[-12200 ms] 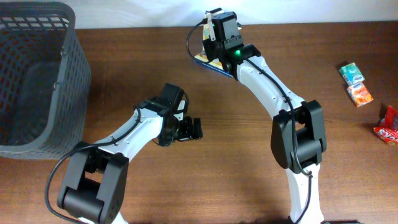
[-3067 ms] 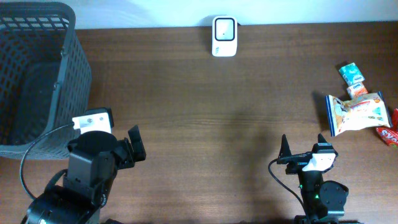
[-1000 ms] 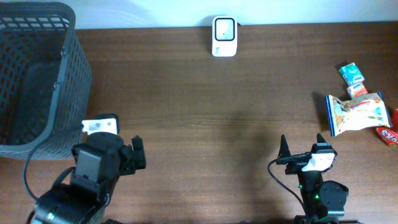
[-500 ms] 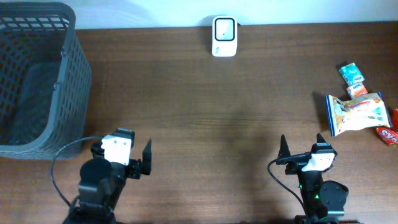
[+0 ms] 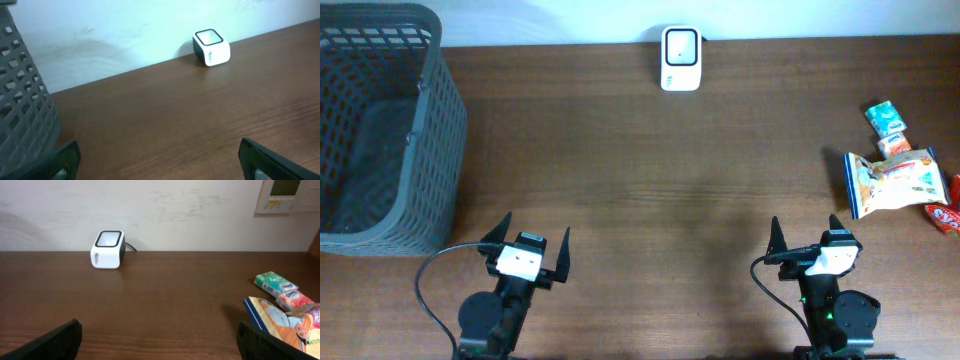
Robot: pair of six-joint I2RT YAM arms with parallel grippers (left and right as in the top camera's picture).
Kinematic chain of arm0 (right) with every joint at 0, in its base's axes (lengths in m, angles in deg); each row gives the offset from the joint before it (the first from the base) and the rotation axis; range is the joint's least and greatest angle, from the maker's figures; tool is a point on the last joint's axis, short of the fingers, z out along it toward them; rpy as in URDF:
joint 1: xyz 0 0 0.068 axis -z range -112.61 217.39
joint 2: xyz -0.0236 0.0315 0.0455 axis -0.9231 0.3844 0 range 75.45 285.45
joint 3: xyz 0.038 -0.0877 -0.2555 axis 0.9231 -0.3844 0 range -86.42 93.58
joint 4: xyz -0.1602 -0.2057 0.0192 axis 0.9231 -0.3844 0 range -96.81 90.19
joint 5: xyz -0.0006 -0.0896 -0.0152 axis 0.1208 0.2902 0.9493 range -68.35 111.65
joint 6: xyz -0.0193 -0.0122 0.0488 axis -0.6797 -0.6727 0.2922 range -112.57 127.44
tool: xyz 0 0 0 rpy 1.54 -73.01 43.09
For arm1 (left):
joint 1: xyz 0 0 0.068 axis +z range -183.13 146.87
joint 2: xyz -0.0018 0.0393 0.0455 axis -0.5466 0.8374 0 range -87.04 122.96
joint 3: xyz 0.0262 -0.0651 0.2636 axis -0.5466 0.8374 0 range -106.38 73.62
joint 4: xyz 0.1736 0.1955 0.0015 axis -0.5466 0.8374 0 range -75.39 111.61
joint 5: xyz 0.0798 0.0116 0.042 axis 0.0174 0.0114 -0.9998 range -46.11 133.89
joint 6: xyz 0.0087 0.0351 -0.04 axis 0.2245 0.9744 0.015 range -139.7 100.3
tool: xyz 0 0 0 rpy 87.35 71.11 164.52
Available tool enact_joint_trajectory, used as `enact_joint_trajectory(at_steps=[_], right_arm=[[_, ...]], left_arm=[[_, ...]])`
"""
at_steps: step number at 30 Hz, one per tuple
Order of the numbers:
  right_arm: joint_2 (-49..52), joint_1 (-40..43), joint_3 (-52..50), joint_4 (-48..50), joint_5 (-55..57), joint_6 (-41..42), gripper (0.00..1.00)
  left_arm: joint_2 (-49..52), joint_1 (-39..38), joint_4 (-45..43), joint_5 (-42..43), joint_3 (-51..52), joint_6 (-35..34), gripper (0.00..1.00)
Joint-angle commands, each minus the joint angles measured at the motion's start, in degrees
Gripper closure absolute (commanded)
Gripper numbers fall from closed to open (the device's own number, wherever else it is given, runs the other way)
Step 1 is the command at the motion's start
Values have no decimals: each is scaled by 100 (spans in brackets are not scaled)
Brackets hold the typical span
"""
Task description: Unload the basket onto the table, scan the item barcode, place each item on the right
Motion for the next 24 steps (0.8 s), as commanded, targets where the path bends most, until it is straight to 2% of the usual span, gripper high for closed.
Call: enact_joint_trajectory(at_steps=[1,9,18,24], right_arm=[[-59,-31,-48,-2,-46,-15,1],[-59,-31,-48,-2,-46,-15,2],[-59,-31,-48,-2,-46,-15,1],[-59,-31,-48,-2,-46,-15,2]], left_arm=[[-404,354,-81,514,297,98,1],[-1224,874,328,669,446,96,1],[-1226,1060,503,-568,448,98,1],[-1224,1054,503,-579,448,136,1]])
